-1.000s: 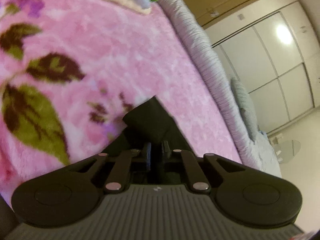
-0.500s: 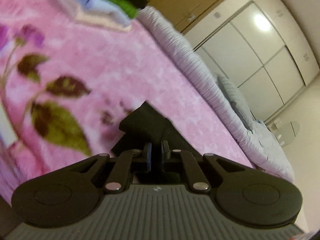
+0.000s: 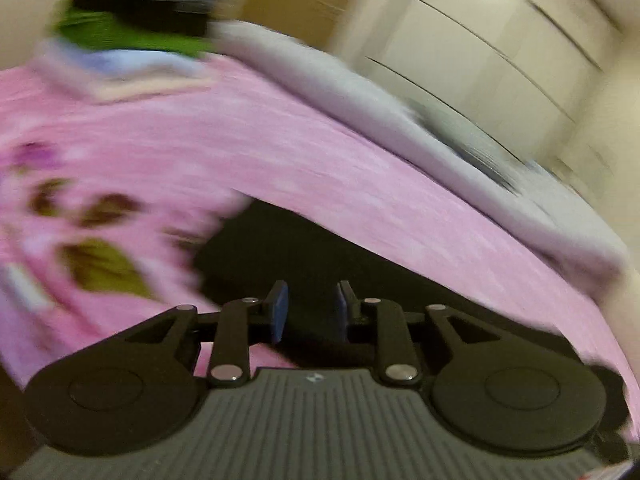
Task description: Fold clothes
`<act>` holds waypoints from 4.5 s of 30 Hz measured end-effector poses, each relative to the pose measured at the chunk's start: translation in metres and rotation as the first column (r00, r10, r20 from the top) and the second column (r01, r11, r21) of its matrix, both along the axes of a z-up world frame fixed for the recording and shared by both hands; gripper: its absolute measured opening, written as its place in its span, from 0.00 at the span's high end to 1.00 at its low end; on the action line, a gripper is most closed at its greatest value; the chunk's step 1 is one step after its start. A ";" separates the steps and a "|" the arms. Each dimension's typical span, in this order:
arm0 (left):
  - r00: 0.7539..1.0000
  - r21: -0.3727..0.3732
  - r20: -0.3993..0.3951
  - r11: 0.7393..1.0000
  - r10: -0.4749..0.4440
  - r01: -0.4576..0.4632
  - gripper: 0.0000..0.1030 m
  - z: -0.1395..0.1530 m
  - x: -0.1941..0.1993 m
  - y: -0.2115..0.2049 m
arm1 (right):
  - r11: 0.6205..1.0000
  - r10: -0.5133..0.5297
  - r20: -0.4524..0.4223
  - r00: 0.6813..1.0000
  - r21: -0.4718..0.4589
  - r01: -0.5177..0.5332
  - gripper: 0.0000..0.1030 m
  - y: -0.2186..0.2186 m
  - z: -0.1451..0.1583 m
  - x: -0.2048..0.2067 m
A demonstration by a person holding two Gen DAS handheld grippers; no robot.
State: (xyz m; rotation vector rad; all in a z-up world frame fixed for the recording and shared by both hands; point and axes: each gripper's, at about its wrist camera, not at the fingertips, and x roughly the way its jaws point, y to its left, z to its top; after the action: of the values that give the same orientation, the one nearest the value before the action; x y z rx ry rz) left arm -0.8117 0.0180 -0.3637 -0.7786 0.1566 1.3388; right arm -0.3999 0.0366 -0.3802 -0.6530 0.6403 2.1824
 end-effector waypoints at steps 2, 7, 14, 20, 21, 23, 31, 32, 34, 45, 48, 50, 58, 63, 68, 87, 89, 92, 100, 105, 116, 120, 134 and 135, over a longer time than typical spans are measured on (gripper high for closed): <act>0.983 -0.014 -0.012 0.983 -0.185 0.185 0.79 0.001 0.046 -0.003 | 0.975 -0.171 -0.187 0.967 -0.175 0.138 0.91 0.012 -0.004 0.048; 0.861 -0.019 -0.051 0.863 -0.505 0.505 0.79 -0.006 0.156 -0.006 | 0.799 -0.555 -0.480 0.679 -0.534 0.275 0.91 0.023 -0.033 0.152; 0.743 -0.063 -0.210 0.767 -0.636 0.639 0.78 -0.016 0.227 -0.013 | 0.670 -0.726 -0.552 0.410 -0.700 0.246 0.92 0.027 -0.060 0.206; 0.745 -0.093 -0.220 0.774 -0.630 0.627 0.78 -0.022 0.236 -0.003 | 0.637 -0.753 -0.526 0.396 -0.734 0.236 0.92 0.039 -0.071 0.202; 0.747 -0.097 -0.225 0.777 -0.626 0.622 0.78 -0.022 0.236 -0.002 | 0.627 -0.760 -0.511 0.401 -0.739 0.247 0.92 0.041 -0.072 0.202; 0.751 -0.098 -0.225 0.782 -0.620 0.616 0.78 -0.021 0.235 -0.002 | 0.617 -0.769 -0.504 0.394 -0.747 0.249 0.91 0.044 -0.072 0.201; 0.763 -0.091 -0.215 0.791 -0.609 0.605 0.78 -0.018 0.227 -0.003 | 0.590 -0.792 -0.472 0.388 -0.754 0.287 0.90 0.037 -0.065 0.202; 0.764 -0.089 -0.214 0.791 -0.608 0.605 0.77 -0.018 0.226 -0.003 | 0.594 -0.790 -0.476 0.386 -0.751 0.289 0.86 0.036 -0.065 0.203; 0.767 -0.083 -0.212 0.793 -0.606 0.603 0.77 -0.017 0.224 -0.002 | 0.616 -0.777 -0.493 0.392 -0.725 0.310 0.87 0.032 -0.061 0.207; 0.783 -0.069 -0.209 0.808 -0.586 0.586 0.77 -0.013 0.214 0.002 | 0.614 -0.780 -0.508 0.365 -0.733 0.293 0.91 0.023 -0.062 0.216; 0.786 -0.069 -0.214 0.812 -0.579 0.580 0.77 -0.013 0.212 0.003 | 0.599 -0.793 -0.497 0.351 -0.742 0.301 0.91 0.024 -0.063 0.217; 0.790 -0.071 -0.216 0.817 -0.573 0.573 0.77 -0.013 0.209 0.003 | 0.586 -0.803 -0.483 0.349 -0.747 0.316 0.91 0.025 -0.063 0.220; 0.804 -0.080 -0.220 0.831 -0.553 0.550 0.77 -0.016 0.202 0.006 | 0.557 -0.824 -0.446 0.350 -0.751 0.355 0.90 0.032 -0.065 0.226; 0.805 -0.075 -0.218 0.832 -0.552 0.550 0.78 -0.015 0.200 0.010 | 0.563 -0.821 -0.443 0.361 -0.734 0.380 0.90 0.025 -0.053 0.227; 0.807 -0.071 -0.215 0.833 -0.549 0.548 0.77 -0.016 0.199 0.013 | 0.619 -0.785 -0.513 0.346 -0.655 0.433 0.99 0.012 -0.040 0.239; 0.819 -0.078 -0.199 0.842 -0.538 0.534 0.78 -0.018 0.193 0.016 | 0.517 -0.854 -0.424 0.300 -0.750 0.411 0.93 0.038 -0.065 0.239; 0.827 -0.074 -0.183 0.846 -0.532 0.528 0.77 -0.018 0.190 0.018 | 0.559 -0.828 -0.441 0.347 -0.697 0.449 0.94 0.035 -0.053 0.238; 0.839 -0.069 -0.157 0.853 -0.522 0.517 0.78 -0.017 0.186 0.021 | 0.600 -0.799 -0.430 0.421 -0.618 0.508 0.95 0.032 -0.037 0.233; 0.841 -0.145 -0.181 0.860 -0.510 0.490 0.79 -0.029 0.183 0.017 | 0.638 -0.765 -0.272 0.583 -0.445 0.629 0.91 0.040 -0.032 0.211; 0.875 -0.160 -0.165 0.888 -0.455 0.431 0.78 -0.019 0.157 0.003 | 0.653 -0.757 -0.300 0.580 -0.386 0.652 0.89 0.040 -0.018 0.214; 0.906 -0.269 0.422 0.960 0.041 0.083 0.75 -0.047 0.067 0.027 | 0.624 -0.781 -0.341 0.523 -0.457 0.635 0.89 0.036 -0.012 0.220; 0.868 -0.321 0.483 0.946 0.118 0.050 0.75 -0.057 0.059 0.029 | 0.614 -0.788 -0.338 0.514 -0.474 0.630 0.89 0.027 -0.013 0.227; 0.847 -0.351 0.495 0.936 0.192 -0.007 0.75 -0.067 0.055 0.033 | 0.598 -0.800 -0.330 0.501 -0.501 0.625 0.89 0.025 -0.020 0.231; 0.849 -0.342 0.494 0.940 0.188 -0.009 0.78 -0.068 0.056 0.034 | 0.597 -0.801 -0.331 0.498 -0.504 0.624 0.89 0.026 -0.020 0.232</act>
State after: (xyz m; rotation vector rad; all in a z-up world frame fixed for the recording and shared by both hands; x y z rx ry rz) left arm -0.7561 0.0518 -0.4313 -1.4285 -0.1004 1.1635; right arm -0.1681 0.0623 -0.4006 0.1427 1.3185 1.4022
